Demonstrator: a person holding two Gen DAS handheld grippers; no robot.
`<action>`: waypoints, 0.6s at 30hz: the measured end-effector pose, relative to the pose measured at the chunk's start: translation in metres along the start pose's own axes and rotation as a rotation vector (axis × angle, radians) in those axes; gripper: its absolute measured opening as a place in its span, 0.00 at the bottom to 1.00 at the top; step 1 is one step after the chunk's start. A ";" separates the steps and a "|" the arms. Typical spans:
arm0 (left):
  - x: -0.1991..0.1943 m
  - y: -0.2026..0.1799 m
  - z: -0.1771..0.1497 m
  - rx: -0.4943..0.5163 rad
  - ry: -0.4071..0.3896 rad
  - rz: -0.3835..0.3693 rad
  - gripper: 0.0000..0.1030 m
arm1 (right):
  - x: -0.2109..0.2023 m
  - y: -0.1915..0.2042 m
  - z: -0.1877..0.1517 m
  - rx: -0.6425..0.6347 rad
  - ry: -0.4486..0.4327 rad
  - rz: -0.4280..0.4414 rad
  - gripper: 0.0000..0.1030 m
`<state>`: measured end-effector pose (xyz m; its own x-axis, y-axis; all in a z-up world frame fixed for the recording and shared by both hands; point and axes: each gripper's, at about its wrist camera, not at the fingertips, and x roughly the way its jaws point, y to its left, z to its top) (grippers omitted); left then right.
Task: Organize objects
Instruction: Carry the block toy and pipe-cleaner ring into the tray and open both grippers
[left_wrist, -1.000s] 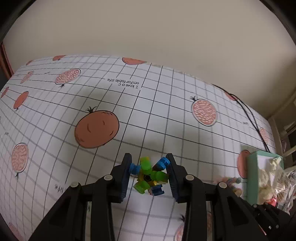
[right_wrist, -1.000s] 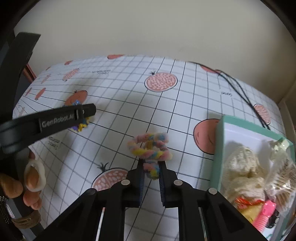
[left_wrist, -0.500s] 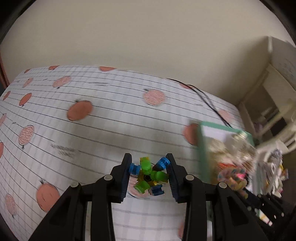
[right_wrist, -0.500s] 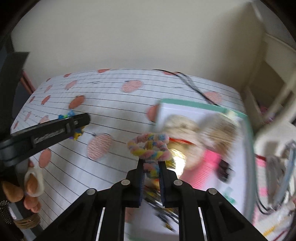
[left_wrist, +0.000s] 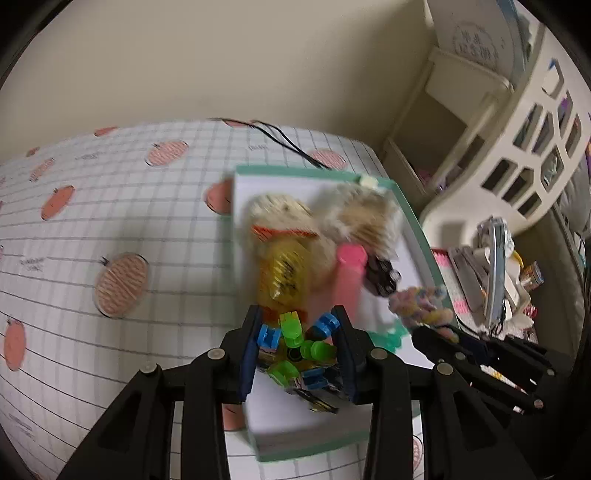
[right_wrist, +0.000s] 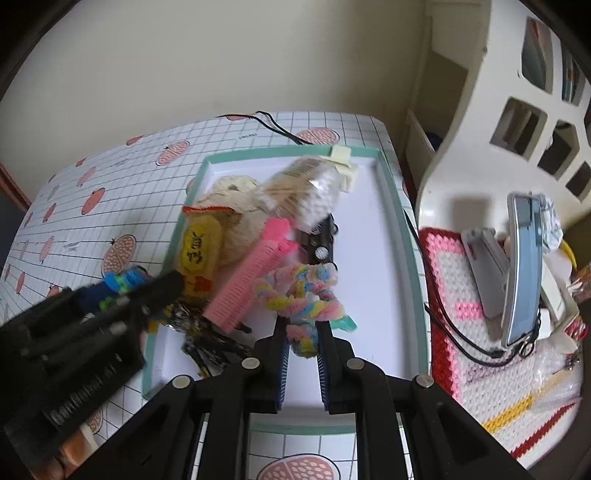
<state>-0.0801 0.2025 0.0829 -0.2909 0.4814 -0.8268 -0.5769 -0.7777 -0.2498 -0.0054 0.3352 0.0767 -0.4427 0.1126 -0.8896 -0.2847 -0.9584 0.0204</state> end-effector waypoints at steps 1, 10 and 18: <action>0.003 -0.002 -0.002 0.003 0.006 -0.003 0.38 | 0.001 -0.002 -0.001 -0.002 0.002 -0.004 0.15; 0.009 -0.006 -0.012 0.013 0.014 -0.010 0.38 | 0.007 -0.001 -0.004 -0.012 0.002 -0.013 0.16; -0.006 -0.004 -0.016 0.005 -0.021 -0.002 0.45 | -0.003 0.002 -0.011 -0.017 -0.025 -0.013 0.33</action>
<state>-0.0638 0.1958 0.0807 -0.3056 0.4913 -0.8156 -0.5812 -0.7748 -0.2489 0.0045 0.3296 0.0746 -0.4603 0.1318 -0.8779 -0.2760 -0.9611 0.0004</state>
